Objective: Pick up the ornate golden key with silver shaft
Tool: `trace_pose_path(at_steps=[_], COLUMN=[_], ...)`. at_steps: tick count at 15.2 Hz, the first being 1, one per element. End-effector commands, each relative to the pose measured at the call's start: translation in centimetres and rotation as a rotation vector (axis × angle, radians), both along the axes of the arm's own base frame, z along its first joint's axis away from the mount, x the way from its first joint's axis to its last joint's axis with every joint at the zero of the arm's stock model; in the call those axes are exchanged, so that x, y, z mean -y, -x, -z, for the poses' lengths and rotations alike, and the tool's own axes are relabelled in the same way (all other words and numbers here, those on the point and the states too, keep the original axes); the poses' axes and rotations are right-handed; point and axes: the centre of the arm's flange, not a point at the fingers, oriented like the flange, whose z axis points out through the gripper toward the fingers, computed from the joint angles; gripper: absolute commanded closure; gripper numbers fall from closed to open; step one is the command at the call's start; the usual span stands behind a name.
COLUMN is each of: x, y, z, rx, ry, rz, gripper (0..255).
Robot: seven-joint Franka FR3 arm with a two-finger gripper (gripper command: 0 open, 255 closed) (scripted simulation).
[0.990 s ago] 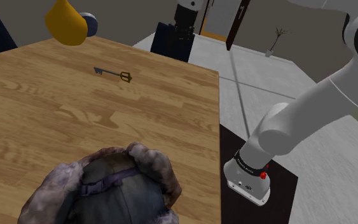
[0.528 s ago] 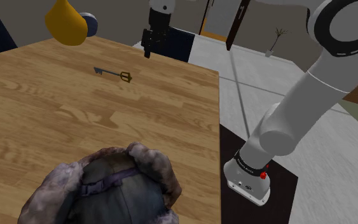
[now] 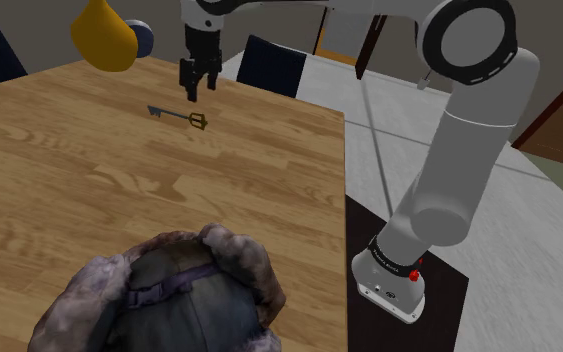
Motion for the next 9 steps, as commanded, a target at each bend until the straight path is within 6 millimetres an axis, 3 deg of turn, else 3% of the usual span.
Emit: trace_pose_path(at_steps=[1,4,9], x=[-1.9,-5.2,-5.4], y=[-1.6,-3.7,-3.8], z=[1.2,3.0,5.2], rx=[-0.003,-0.007,-0.008], ry=[0.015,0.038,0.040], rz=[-0.042,-0.103,-0.109], gripper=[0,0,0])
